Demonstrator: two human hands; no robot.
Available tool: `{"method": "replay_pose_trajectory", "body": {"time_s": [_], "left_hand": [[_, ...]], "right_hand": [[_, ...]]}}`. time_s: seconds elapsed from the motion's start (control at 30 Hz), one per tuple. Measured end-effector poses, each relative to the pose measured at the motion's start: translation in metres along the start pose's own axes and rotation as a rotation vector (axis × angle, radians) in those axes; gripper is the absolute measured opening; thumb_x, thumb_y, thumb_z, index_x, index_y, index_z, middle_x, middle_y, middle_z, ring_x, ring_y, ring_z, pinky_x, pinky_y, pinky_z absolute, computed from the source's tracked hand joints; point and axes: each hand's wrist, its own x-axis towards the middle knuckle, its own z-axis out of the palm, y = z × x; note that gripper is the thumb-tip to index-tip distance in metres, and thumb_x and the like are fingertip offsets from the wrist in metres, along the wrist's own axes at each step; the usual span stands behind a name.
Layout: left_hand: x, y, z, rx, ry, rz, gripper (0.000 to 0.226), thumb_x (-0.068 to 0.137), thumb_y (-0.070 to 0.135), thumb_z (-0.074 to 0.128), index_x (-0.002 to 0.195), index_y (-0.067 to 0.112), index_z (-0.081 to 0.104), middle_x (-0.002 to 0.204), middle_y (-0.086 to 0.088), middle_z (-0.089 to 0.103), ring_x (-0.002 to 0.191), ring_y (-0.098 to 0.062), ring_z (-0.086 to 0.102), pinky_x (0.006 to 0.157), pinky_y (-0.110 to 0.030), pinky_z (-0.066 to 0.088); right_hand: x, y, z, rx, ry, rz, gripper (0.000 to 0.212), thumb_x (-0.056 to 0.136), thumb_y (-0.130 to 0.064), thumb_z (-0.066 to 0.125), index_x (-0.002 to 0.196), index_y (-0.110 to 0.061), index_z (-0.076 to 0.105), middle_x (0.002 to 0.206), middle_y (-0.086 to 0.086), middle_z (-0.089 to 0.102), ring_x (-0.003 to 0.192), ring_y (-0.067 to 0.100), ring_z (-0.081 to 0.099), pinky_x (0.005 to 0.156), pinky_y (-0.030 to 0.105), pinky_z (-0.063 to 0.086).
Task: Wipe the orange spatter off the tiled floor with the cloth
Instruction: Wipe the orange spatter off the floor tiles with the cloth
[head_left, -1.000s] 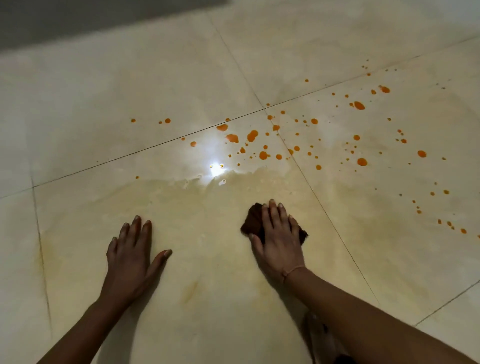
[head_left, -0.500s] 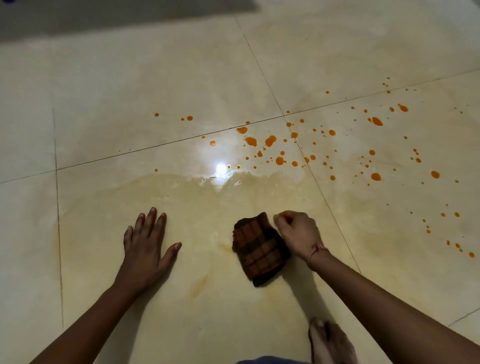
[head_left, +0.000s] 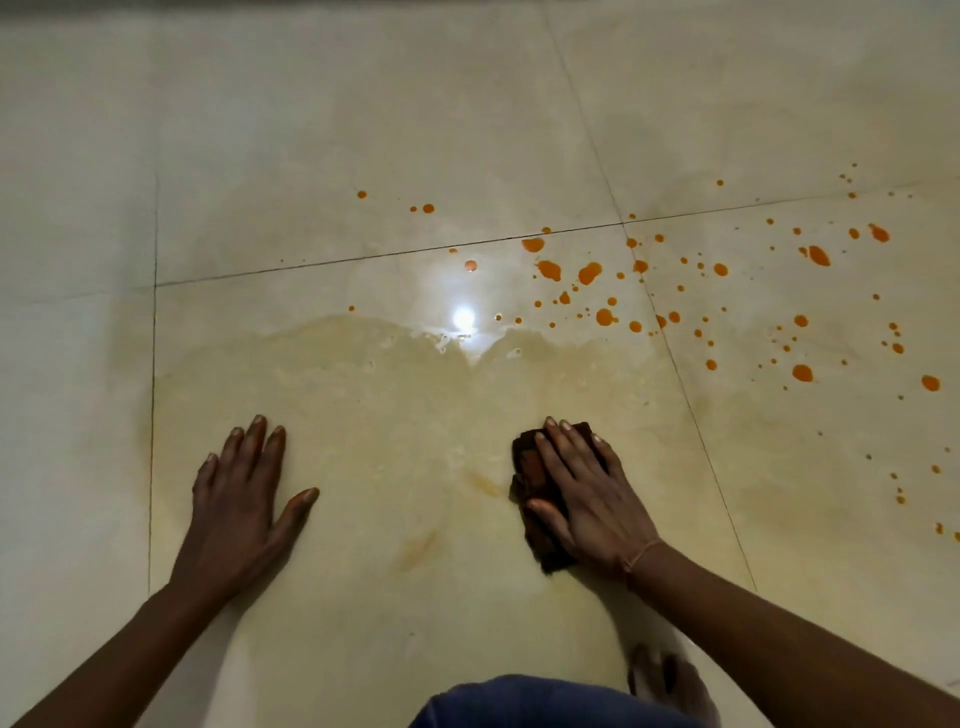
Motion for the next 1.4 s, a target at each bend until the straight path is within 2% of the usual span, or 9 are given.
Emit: {"method": "replay_pose_trajectory", "body": {"time_s": [0.13,0.23,0.33,0.47,0.57,0.77,1.0,1.2,1.4], "left_hand": [[-0.002,-0.003,0.008,0.048,0.009,-0.012,0.074,0.092,0.058,0.025,0.153,0.016,0.019,0.162,-0.006,0.010,0.148,-0.027,0.011,0.116,-0.046,0.010],[-0.002,-0.001,0.006,0.024,0.018,-0.001,0.071,0.093,0.055,0.027,0.153,0.016,0.022,0.161,-0.007,0.014,0.148,-0.027,0.012,0.116,-0.046,0.011],[-0.003,-0.003,0.005,0.025,0.024,-0.009,0.069,0.093,0.051,0.028,0.152,0.015,0.025,0.161,-0.007,0.016,0.148,-0.027,0.013,0.116,-0.047,0.013],[-0.002,-0.004,0.008,0.054,0.039,-0.009,0.065,0.094,0.047,0.029,0.151,0.015,0.028,0.161,-0.007,0.018,0.148,-0.026,0.014,0.115,-0.047,0.015],[-0.001,-0.004,0.009,0.064,0.062,-0.011,0.063,0.095,0.044,0.030,0.151,0.016,0.027,0.160,-0.006,0.019,0.148,-0.025,0.014,0.116,-0.045,0.015],[-0.002,-0.003,0.005,0.083,0.023,-0.022,0.061,0.096,0.042,0.027,0.151,0.016,0.027,0.161,-0.006,0.018,0.148,-0.025,0.015,0.116,-0.045,0.016],[-0.001,-0.002,0.010,0.064,0.049,-0.022,0.060,0.096,0.040,0.029,0.151,0.017,0.028,0.161,-0.005,0.019,0.148,-0.023,0.014,0.117,-0.045,0.017],[-0.002,0.000,0.002,0.062,-0.006,-0.042,0.061,0.097,0.044,0.024,0.151,0.017,0.028,0.161,-0.004,0.018,0.148,-0.022,0.013,0.117,-0.046,0.017],[-0.001,0.000,0.006,0.081,-0.012,-0.038,0.064,0.097,0.049,0.018,0.152,0.017,0.022,0.162,-0.005,0.013,0.149,-0.022,0.008,0.117,-0.045,0.013]], "right_hand": [[0.043,-0.074,0.007,0.142,0.077,0.026,0.072,0.089,-0.050,0.042,0.150,-0.013,0.033,0.157,0.013,0.031,0.145,0.028,0.024,0.115,0.045,0.014],[0.032,-0.162,0.013,0.194,-0.055,-0.262,0.069,0.093,-0.050,0.041,0.153,-0.020,0.026,0.159,0.011,0.026,0.147,0.026,0.018,0.119,0.042,0.002],[-0.019,-0.130,0.010,0.105,-0.115,-0.444,0.068,0.091,-0.053,0.042,0.151,-0.023,0.032,0.157,0.008,0.032,0.144,0.024,0.028,0.119,0.038,0.004],[0.054,-0.052,-0.004,0.075,0.052,-0.071,0.070,0.089,-0.051,0.039,0.152,-0.022,0.028,0.159,0.010,0.023,0.144,0.032,0.028,0.115,0.041,0.012],[0.127,-0.118,-0.007,0.171,0.084,0.120,0.071,0.090,-0.049,0.040,0.153,-0.021,0.026,0.160,0.011,0.022,0.147,0.031,0.017,0.117,0.045,0.012],[0.032,-0.109,0.003,0.073,-0.096,-0.431,0.076,0.087,-0.052,0.048,0.153,-0.021,0.029,0.160,0.007,0.020,0.147,0.025,0.021,0.118,0.041,0.011],[0.174,-0.133,-0.013,0.104,0.117,0.044,0.073,0.088,-0.054,0.030,0.153,-0.020,0.027,0.159,0.011,0.025,0.146,0.027,0.019,0.115,0.046,0.014],[0.097,-0.094,-0.009,0.007,-0.046,-0.489,0.071,0.090,-0.055,0.038,0.152,-0.021,0.032,0.158,0.011,0.029,0.144,0.027,0.025,0.113,0.045,0.020],[0.171,-0.094,-0.018,0.057,0.086,-0.003,0.073,0.089,-0.057,0.029,0.154,-0.022,0.024,0.160,0.010,0.024,0.145,0.028,0.018,0.114,0.049,0.017]]}}
